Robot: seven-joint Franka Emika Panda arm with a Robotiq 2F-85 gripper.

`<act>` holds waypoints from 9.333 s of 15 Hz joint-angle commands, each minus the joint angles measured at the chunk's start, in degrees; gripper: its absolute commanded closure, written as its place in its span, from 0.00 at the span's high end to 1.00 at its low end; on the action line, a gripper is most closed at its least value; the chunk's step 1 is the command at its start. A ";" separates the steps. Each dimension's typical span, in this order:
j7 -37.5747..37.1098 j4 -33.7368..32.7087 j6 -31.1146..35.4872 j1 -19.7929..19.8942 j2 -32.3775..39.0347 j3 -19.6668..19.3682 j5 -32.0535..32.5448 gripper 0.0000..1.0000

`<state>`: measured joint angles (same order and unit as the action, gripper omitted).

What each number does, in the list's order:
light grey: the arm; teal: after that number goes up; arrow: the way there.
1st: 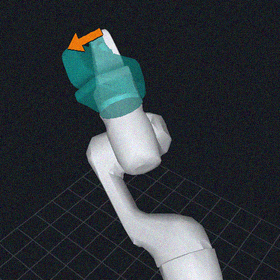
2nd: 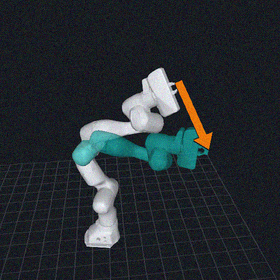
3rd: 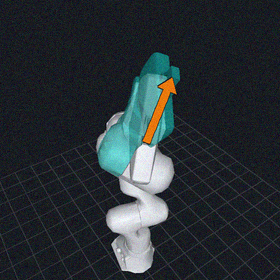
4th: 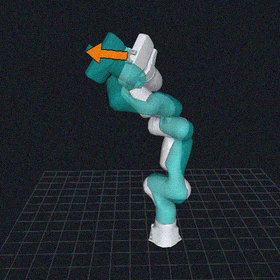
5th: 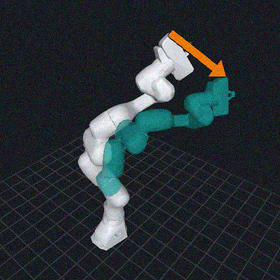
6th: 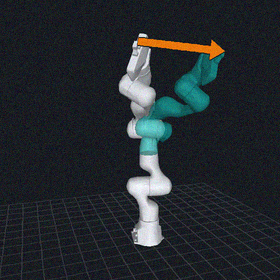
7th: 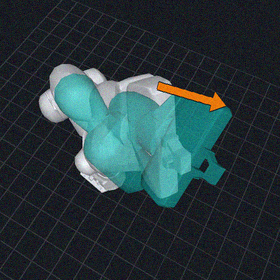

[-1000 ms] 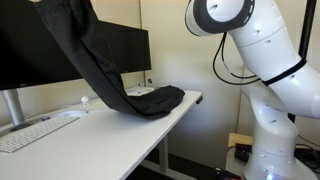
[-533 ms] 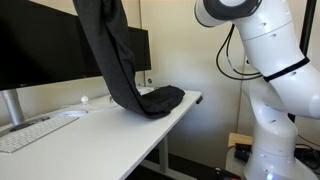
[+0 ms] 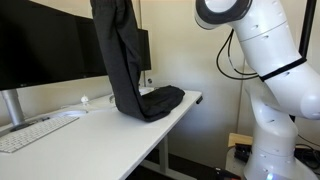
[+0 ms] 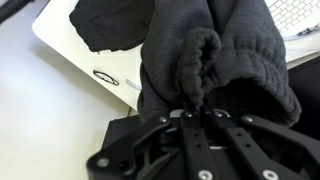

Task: Fold the trouser

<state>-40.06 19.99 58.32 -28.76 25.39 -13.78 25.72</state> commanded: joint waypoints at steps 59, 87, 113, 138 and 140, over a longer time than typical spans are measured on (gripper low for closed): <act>24.81 2.17 3.00 38.56 1.48 7.91 -23.92 0.02; 40.26 2.15 -2.82 56.25 12.27 5.44 -25.16 0.02; 49.13 1.37 8.04 56.99 20.61 4.00 -19.25 0.02; 49.16 1.78 7.25 55.34 20.70 4.14 -19.15 0.99; 47.72 2.04 7.96 54.35 20.44 4.43 -19.38 1.00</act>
<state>9.16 21.21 64.99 26.54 46.58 -9.82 6.53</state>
